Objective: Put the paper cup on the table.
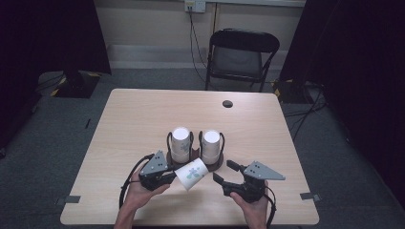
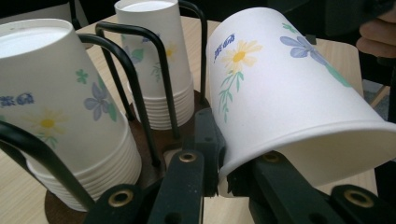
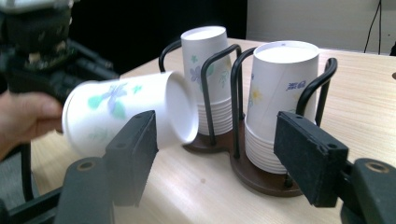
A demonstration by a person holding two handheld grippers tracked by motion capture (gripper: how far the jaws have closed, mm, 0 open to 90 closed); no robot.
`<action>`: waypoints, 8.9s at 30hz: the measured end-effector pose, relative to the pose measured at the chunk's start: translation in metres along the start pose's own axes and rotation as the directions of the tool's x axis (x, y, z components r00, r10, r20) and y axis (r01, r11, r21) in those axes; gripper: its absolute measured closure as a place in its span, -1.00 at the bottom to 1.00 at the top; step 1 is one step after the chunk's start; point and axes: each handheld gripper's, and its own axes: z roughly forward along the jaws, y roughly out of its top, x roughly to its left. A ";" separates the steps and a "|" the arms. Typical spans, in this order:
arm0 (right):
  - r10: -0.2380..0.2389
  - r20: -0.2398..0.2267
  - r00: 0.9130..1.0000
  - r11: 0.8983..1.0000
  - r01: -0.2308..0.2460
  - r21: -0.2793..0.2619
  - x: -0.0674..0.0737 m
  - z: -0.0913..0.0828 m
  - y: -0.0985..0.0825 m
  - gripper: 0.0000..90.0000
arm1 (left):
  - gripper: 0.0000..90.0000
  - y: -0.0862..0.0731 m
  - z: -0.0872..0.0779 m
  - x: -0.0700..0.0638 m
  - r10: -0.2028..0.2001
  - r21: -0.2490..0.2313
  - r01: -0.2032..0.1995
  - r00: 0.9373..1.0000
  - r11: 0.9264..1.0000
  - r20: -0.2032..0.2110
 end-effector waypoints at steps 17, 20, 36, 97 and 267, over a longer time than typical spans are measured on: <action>-0.212 -0.031 0.977 0.977 0.213 0.030 0.017 0.002 0.012 -0.44 | 0.91 0.029 0.004 0.006 0.099 0.135 -0.107 0.993 0.985 0.064; -0.241 -0.043 0.969 0.969 0.243 0.042 0.021 0.005 0.014 -0.44 | 0.91 0.033 0.008 0.005 0.108 0.167 -0.123 0.990 0.978 0.096; -0.460 -0.141 0.877 0.872 0.476 0.115 0.045 0.027 0.019 -0.53 | 0.92 0.041 0.019 0.006 0.126 0.265 -0.167 0.978 0.950 0.166; -0.695 -0.095 0.713 0.692 0.698 0.182 0.071 0.069 0.009 -0.45 | 0.86 0.040 0.024 0.009 0.002 0.197 -0.028 0.991 0.980 0.131; 0.123 0.425 0.897 0.981 -0.174 0.083 -0.143 0.040 -0.039 -0.68 | -0.65 -0.087 -0.025 0.014 -0.277 -0.205 0.195 0.793 0.959 -0.543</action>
